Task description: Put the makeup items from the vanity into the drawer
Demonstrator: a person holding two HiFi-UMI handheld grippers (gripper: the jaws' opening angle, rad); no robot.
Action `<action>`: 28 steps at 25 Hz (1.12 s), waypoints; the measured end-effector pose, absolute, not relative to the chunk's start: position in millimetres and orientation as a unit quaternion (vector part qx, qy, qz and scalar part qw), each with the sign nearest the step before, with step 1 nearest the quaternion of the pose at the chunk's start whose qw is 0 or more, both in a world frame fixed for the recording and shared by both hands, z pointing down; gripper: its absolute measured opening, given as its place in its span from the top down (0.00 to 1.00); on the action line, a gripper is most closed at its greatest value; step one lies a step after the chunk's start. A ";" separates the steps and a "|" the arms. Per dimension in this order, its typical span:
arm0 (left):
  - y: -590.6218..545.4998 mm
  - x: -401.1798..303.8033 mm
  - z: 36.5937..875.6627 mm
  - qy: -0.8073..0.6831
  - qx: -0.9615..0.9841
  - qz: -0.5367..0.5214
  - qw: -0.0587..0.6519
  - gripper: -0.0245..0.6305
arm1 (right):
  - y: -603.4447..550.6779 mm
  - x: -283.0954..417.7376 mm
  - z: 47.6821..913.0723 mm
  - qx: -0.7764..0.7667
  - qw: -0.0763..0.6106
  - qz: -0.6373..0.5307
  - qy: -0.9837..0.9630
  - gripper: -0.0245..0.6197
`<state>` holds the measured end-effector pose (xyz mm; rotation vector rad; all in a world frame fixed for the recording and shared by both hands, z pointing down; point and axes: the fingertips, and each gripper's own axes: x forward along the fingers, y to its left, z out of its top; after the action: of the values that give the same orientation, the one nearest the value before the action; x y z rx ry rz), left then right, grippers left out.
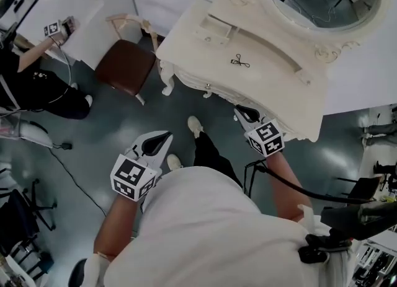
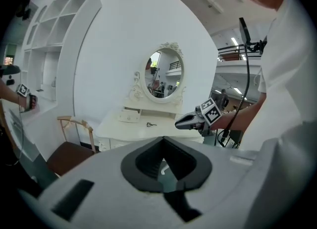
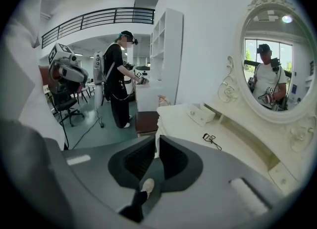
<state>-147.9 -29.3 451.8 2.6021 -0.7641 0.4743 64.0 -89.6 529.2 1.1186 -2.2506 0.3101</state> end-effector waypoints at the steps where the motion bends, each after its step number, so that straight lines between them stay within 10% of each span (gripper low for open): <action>1: -41.5 -148.7 453.0 -0.278 0.925 0.170 0.193 0.96 | -105.6 73.5 536.7 0.425 0.308 0.115 -0.843 0.92; 28: -249.5 -65.0 443.9 -0.360 0.891 0.186 0.207 0.96 | -347.7 178.6 677.6 0.320 0.485 0.023 -0.813 0.84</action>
<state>-65.0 -249.5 443.9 2.4813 -1.0015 0.5178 178.6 -347.7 677.6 0.7796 -1.9793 0.0571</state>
